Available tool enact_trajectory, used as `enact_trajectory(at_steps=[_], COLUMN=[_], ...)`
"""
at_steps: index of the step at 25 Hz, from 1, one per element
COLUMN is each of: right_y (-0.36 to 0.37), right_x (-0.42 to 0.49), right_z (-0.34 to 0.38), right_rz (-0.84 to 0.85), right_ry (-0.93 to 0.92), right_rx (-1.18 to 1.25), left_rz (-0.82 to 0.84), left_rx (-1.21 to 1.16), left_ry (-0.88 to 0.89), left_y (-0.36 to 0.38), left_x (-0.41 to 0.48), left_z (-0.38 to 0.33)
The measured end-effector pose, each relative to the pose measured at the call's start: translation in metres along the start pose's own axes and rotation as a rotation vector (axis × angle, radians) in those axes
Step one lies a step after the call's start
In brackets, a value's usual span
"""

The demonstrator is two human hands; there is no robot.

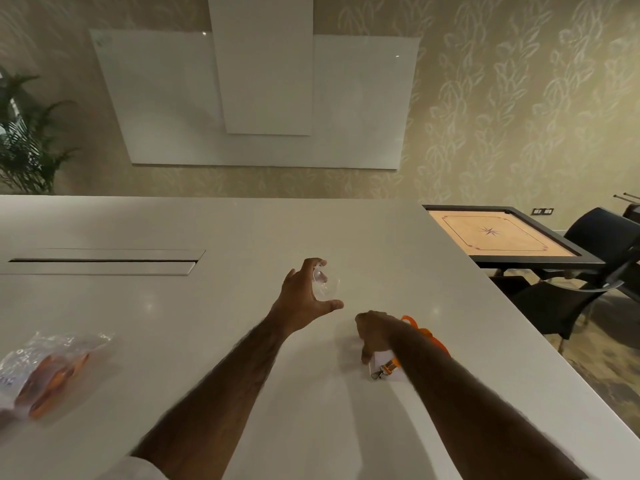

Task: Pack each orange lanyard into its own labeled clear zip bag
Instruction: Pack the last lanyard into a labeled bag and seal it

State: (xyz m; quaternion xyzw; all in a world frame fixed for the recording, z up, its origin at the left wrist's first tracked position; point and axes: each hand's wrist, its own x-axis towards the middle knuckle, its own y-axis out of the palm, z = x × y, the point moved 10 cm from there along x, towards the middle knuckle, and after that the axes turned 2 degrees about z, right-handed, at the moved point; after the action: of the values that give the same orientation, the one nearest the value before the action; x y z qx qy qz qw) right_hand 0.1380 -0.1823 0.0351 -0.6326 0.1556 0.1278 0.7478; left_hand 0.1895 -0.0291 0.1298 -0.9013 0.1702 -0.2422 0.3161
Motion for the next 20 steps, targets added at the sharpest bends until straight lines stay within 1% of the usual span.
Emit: enact_trajectory(at_steps=[7,11,15,19,20], right_y=[-0.048,-0.074,-0.091,-0.118,-0.124], right_x=[-0.006,-0.015,-0.029,-0.042,-0.044], right_z=[0.005,-0.002,0.000,-0.003,-0.005], right_rz=[-0.199,-0.187,-0.220,-0.384,-0.403], right_ry=[-0.111,-0.091,-0.126,-0.148,-0.150], right_rx=[0.260,0.477,0.572,0.707,0.729], left_rz=[-0.005,-0.015,-0.006,-0.005,-0.005], left_rx=[0.028,0.022,0.023,0.033,0.034], left_ry=[-0.007,0.011,0.021,-0.011,-0.021], left_y=[-0.004,-0.005,-0.005,-0.008,-0.010], left_x=[0.000,0.001,0.000,0.001,0.001], left_z=[0.010,0.010,0.011,0.016,0.018])
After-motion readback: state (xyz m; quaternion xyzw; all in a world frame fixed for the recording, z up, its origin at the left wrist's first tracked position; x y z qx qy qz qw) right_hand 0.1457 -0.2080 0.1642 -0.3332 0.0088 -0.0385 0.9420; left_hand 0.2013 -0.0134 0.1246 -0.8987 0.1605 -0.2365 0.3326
